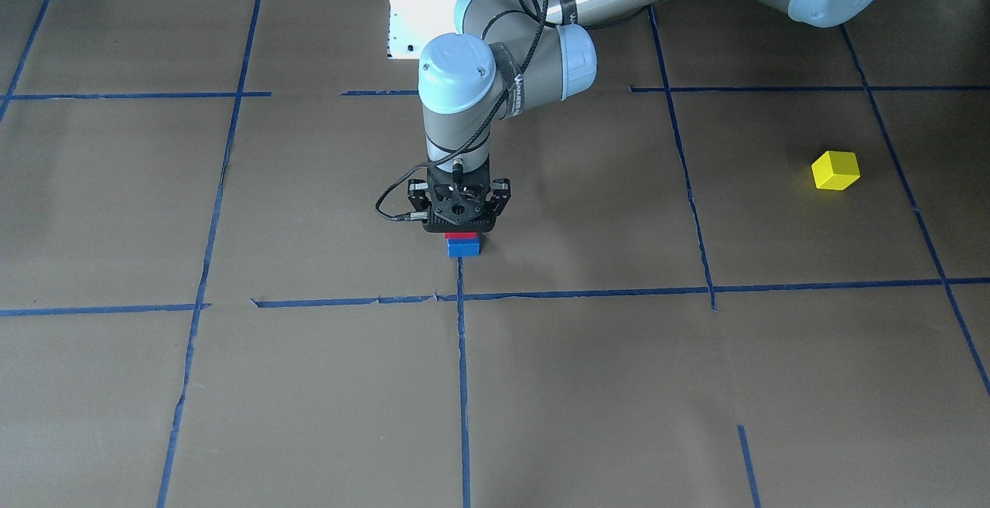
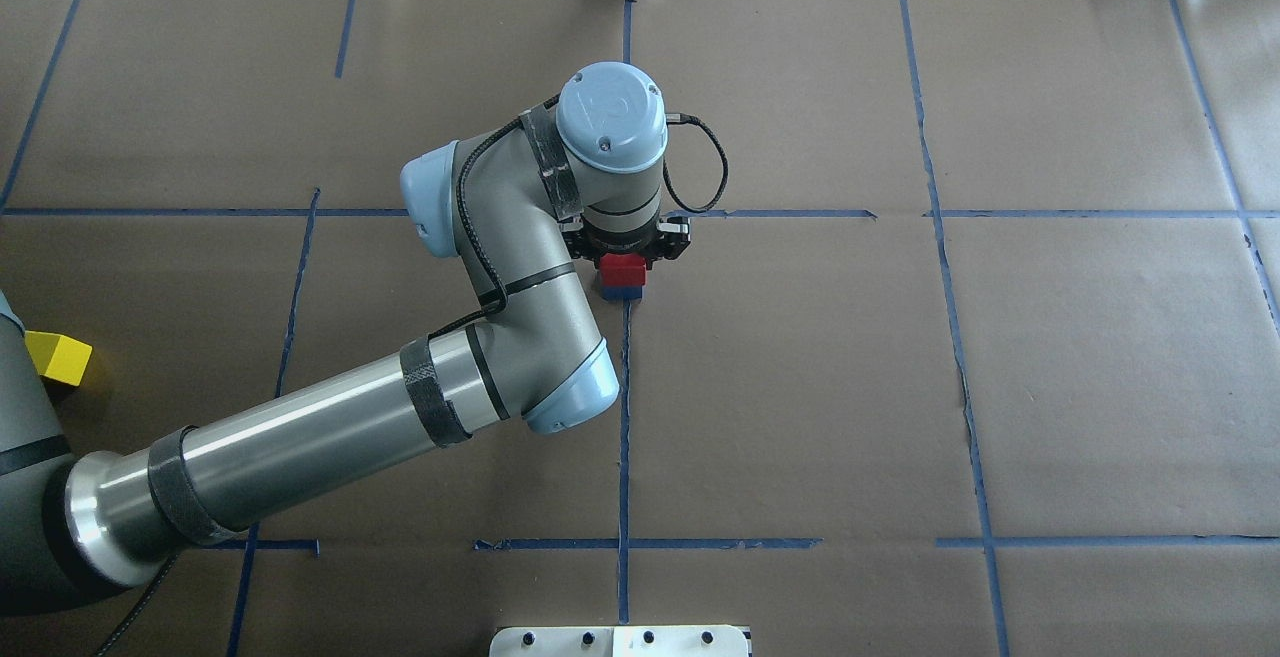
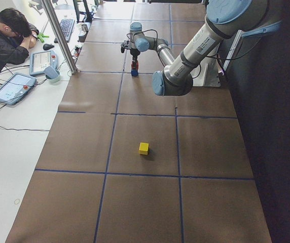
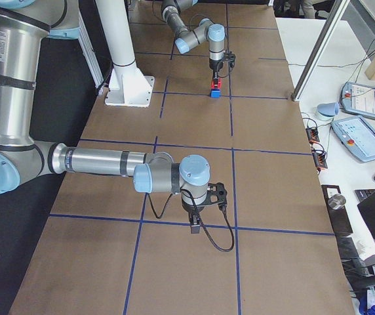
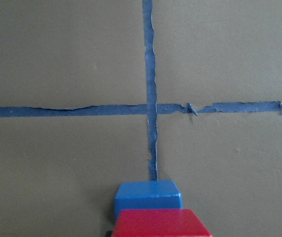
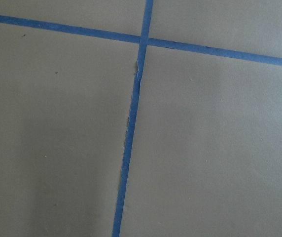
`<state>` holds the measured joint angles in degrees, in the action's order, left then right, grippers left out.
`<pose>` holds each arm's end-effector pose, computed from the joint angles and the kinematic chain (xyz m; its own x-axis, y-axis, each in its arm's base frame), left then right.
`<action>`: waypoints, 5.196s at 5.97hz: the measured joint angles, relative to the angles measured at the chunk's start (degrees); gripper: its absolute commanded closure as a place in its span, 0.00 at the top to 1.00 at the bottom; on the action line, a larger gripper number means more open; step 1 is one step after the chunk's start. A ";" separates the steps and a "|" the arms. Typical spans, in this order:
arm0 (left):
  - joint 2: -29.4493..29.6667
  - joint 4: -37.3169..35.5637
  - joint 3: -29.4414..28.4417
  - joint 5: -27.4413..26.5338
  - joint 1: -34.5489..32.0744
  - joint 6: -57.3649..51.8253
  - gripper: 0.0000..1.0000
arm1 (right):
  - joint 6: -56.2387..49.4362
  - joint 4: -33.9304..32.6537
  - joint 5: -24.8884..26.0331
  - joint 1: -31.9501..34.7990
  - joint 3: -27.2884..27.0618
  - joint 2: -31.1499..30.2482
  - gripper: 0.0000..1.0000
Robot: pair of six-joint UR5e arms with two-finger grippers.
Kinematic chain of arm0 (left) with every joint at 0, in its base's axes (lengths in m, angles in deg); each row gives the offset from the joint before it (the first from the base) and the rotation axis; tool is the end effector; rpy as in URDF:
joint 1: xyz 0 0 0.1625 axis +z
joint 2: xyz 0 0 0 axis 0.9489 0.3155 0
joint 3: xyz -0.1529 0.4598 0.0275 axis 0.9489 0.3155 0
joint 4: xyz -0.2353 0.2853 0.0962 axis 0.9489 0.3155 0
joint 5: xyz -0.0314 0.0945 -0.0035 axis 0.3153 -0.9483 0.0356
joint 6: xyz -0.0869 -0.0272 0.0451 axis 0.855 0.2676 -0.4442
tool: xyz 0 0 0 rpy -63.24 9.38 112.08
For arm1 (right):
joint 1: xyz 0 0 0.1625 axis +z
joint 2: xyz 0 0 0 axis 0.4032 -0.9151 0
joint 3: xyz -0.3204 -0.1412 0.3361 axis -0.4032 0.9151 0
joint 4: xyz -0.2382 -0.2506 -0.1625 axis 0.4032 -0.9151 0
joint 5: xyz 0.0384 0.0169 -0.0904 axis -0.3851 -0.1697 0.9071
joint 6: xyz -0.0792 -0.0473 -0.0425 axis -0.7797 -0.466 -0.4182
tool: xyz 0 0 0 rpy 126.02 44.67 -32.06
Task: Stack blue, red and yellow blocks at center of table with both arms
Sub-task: 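Lower the red cube onto the blue cube and open the left gripper, then withdraw the left arm toward the yellow cube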
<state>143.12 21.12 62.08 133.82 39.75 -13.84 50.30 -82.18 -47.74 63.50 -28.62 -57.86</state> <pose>0.6373 -0.5171 0.1972 0.6860 -0.0047 -0.7276 0.0739 0.9953 0.0633 0.0489 -0.3663 0.7219 0.7444 -0.1343 0.6541 0.0915 0.9908 0.0993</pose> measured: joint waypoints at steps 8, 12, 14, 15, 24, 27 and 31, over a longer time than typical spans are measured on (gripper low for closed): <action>-0.18 0.73 -0.32 0.06 -0.04 1.22 0.31 | -0.05 0.04 0.00 0.00 -0.04 0.00 1.00; -0.37 0.98 -0.40 0.06 -0.04 1.13 0.49 | -0.05 0.08 0.00 0.00 -0.05 0.00 1.00; -0.38 1.05 -0.41 0.06 -0.04 1.13 0.56 | -0.05 0.05 0.00 0.00 -0.05 0.00 1.00; -0.38 1.10 -0.40 0.06 -0.04 1.13 0.61 | -0.05 0.05 0.00 0.00 -0.08 0.00 1.00; -14.44 -3.82 18.94 11.31 -12.34 -16.21 1.00 | 0.04 0.02 -0.02 0.00 -0.08 0.09 1.00; -45.57 6.42 30.63 17.28 -25.29 -34.31 1.00 | 0.84 -0.16 -0.43 0.00 -0.05 0.09 1.00; -67.40 35.62 21.95 19.43 -30.53 -33.81 1.00 | 0.92 -0.18 -0.53 0.00 -0.12 0.09 1.00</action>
<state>75.71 56.74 84.03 153.26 9.21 -47.65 51.22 -82.35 -48.27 63.50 -28.74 -57.77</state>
